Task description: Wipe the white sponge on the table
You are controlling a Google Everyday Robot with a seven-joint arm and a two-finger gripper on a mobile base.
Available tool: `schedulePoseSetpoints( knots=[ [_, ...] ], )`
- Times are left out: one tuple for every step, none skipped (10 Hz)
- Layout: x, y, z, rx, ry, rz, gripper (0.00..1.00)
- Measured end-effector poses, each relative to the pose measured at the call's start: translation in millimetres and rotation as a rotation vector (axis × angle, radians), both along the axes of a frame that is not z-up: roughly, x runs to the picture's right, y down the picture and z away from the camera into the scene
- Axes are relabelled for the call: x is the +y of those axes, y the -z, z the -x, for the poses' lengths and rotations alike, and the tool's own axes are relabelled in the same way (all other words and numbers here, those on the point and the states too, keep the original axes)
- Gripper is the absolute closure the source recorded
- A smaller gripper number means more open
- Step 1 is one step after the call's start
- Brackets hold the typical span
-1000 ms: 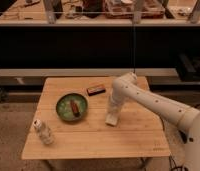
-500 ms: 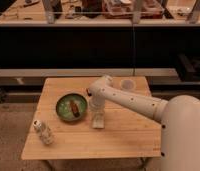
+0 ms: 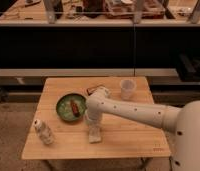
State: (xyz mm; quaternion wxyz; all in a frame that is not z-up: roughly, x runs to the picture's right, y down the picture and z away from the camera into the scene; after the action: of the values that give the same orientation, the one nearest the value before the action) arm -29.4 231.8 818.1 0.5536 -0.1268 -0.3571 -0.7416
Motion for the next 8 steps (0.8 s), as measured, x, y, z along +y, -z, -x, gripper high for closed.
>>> schedulePoseSetpoints(
  knots=[
    [7, 6.3, -13, 0.014, -0.006, -0.001, 0.82],
    [16, 12.9, -33, 0.042, -0.023, -0.001, 0.82],
    [21, 16.9, -59, 0.084, -0.050, -0.005, 0.82],
    [20, 16.4, -77, 0.116, -0.072, -0.013, 0.82],
    [15, 13.5, -100, 0.156, -0.107, -0.025, 0.82],
    [4, 8.7, -124, 0.198, -0.146, -0.038, 0.82],
    [-10, 4.1, -136, 0.215, -0.175, -0.052, 0.82],
    [-22, -1.2, -142, 0.221, -0.198, -0.060, 0.82]
  ],
)
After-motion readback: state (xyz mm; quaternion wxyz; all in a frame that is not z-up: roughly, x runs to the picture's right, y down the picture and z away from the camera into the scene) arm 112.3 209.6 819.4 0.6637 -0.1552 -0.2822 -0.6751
